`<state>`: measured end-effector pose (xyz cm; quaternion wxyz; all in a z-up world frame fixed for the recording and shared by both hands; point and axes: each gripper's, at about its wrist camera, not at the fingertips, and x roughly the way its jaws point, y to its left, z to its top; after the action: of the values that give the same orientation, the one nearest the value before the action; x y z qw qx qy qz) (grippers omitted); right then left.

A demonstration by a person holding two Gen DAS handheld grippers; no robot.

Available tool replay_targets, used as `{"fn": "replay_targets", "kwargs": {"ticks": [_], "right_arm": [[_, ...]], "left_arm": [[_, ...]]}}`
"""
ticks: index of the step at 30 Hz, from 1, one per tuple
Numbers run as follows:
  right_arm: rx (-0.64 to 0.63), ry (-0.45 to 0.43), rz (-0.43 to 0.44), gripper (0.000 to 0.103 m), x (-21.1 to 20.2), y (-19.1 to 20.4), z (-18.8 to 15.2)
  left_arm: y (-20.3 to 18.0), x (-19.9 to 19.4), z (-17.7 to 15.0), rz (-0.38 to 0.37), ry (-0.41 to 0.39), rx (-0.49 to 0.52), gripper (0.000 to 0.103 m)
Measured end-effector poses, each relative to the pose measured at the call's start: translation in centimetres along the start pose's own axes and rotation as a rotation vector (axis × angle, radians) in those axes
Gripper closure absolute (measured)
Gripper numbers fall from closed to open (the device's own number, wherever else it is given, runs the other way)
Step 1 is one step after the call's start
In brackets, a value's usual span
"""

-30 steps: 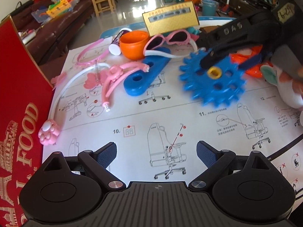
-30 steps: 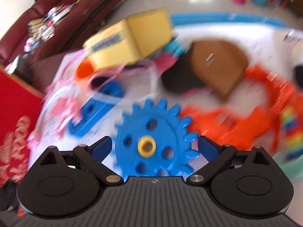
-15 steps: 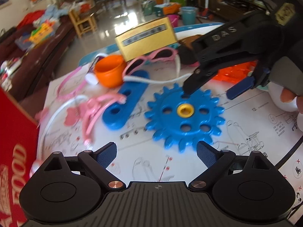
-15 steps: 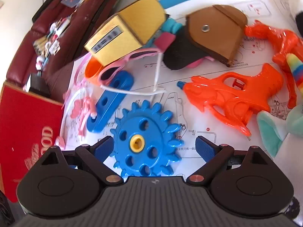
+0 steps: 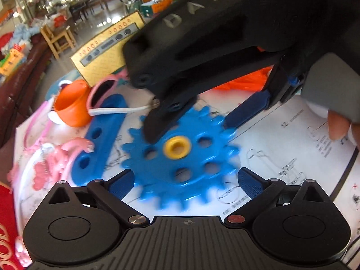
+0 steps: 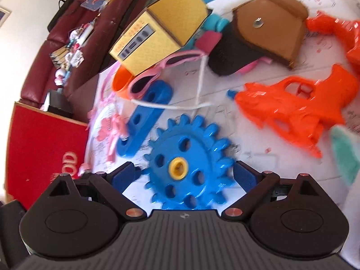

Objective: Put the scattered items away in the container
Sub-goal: 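Lower the right tool onto the blue gear and close on its rim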

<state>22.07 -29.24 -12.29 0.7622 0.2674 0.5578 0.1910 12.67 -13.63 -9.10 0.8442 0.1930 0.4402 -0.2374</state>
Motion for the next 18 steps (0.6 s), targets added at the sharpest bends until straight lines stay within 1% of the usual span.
{"fn": "replay_targets", "kwargs": {"ticks": [2,4,6,11,12,14,15,16,18], "right_arm": [[0.029,0.023,0.027,0.008,0.2,0.0,-0.2],[0.032,0.020,0.023,0.008,0.0,0.2,-0.5],[0.047,0.019,0.038,0.008,-0.2,0.1,-0.7],[0.079,0.022,0.065,0.008,-0.8,0.3,-0.9],[0.076,0.021,0.071,0.010,-0.9,0.5,-1.0],[0.101,0.050,0.164,0.018,-0.9,0.8,-1.0],[0.109,0.059,0.192,0.018,-0.9,1.1,-1.1],[0.094,0.058,0.196,0.018,-1.0,1.7,-1.2],[0.031,0.033,0.157,0.018,-1.4,2.9,-1.2]], "left_arm": [[-0.2,0.1,-0.2,0.018,-0.007,0.006,0.001],[0.2,0.2,-0.5,0.015,-0.018,-0.012,0.002],[0.5,0.1,-0.8,0.010,-0.023,-0.024,0.003],[1.0,0.2,-1.2,0.009,-0.022,-0.018,0.003],[1.1,0.2,-1.3,-0.001,-0.024,-0.017,0.002],[1.1,0.1,-1.4,-0.021,-0.024,-0.007,0.002],[1.0,0.1,-1.5,-0.025,-0.025,0.002,0.002],[0.9,0.0,-1.6,-0.027,-0.026,0.007,0.002],[0.9,0.0,-1.9,-0.020,-0.028,-0.001,0.002]]}}
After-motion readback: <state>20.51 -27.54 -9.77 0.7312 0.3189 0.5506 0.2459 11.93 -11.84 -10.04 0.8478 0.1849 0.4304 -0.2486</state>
